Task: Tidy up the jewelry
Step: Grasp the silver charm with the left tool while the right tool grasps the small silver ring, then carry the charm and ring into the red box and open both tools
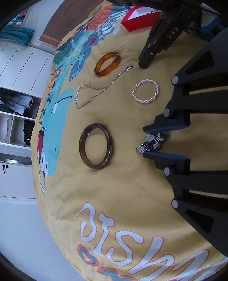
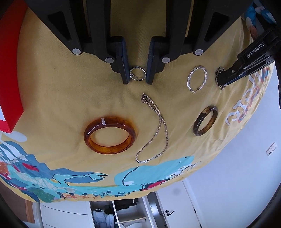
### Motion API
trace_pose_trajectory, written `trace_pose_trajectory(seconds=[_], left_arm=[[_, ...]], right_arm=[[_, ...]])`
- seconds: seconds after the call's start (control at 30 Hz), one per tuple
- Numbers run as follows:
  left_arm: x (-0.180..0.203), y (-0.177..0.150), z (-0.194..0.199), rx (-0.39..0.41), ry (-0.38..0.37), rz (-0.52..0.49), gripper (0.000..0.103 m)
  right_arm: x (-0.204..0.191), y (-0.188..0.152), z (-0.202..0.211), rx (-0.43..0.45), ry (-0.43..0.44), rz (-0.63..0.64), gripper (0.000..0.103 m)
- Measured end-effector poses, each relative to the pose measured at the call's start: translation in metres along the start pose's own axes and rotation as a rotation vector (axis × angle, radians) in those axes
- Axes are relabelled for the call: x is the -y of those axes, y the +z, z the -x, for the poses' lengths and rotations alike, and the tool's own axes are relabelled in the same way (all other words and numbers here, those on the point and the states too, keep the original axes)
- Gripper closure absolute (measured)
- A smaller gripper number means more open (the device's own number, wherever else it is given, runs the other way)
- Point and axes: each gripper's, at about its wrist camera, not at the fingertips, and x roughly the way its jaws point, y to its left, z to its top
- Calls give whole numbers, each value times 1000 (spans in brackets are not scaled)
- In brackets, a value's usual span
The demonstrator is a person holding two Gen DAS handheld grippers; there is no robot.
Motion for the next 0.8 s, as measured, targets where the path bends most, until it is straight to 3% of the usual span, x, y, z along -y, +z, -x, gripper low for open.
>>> trace_pose_trajectory(seconds=[0.4,0.8], left_arm=[[7,-3,32,2,-11,-11,84],[20,2,121,65,-50,-9,84]], right_arm=[[-8,-3,32,20,-7,13,84],[-13,1,132,117,-22,13,84]])
